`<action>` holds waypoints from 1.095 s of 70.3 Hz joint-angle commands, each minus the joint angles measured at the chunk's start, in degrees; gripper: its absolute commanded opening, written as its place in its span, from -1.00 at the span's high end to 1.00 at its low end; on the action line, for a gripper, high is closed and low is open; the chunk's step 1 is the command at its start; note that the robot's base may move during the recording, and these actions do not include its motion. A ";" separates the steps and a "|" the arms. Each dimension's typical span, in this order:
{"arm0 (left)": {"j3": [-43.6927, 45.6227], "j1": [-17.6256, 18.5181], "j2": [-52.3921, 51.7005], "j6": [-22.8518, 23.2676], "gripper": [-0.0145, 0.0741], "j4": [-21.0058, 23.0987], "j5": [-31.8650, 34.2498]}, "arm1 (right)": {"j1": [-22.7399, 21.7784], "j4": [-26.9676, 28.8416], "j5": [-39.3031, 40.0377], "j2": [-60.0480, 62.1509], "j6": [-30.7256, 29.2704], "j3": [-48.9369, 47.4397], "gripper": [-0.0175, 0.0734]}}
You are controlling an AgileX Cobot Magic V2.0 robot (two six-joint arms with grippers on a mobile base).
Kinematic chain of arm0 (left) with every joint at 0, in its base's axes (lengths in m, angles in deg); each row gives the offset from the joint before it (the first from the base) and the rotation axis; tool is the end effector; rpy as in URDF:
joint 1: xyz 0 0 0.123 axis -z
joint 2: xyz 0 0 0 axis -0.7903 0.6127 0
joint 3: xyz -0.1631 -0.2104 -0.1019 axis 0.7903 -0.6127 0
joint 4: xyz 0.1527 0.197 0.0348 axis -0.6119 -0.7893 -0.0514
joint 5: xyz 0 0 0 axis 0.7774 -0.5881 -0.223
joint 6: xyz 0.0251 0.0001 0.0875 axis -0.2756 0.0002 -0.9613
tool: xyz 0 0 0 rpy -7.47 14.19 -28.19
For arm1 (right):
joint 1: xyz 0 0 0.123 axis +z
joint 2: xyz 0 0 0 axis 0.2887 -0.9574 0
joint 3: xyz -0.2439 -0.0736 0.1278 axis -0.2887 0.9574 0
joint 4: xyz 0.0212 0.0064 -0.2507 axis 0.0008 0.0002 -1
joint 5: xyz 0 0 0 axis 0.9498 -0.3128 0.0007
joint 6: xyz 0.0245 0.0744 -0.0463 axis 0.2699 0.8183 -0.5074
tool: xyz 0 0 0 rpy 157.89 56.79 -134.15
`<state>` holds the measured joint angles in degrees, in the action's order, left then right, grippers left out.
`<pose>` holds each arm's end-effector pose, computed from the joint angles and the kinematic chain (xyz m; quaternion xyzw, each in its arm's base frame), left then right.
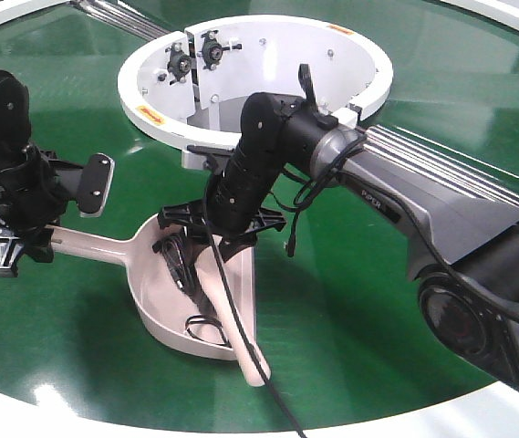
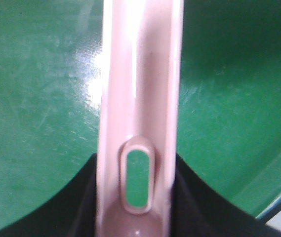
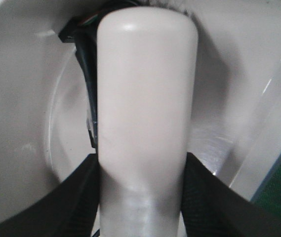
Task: Clean and inspect green conveyor with broom and dustpan
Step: 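Sweep the black cable into the dustpan with the right-held brush, then move the brush back away from the dustpan and lower it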
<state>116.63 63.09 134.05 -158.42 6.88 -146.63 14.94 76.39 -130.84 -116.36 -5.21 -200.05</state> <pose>0.3652 -0.0610 0.2537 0.7045 0.7058 0.0720 0.0186 0.4081 0.2893 0.2060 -0.1559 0.9652 0.2067 0.0368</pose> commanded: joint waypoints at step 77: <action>1.50 0.52 -2.86 0.57 0.69 1.46 0.54 | -20.01 -14.79 -2.51 25.88 -10.15 30.66 0.62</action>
<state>116.63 63.09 134.05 -158.42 6.90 -146.68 -4.89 62.38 -130.28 -93.65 -14.35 -168.35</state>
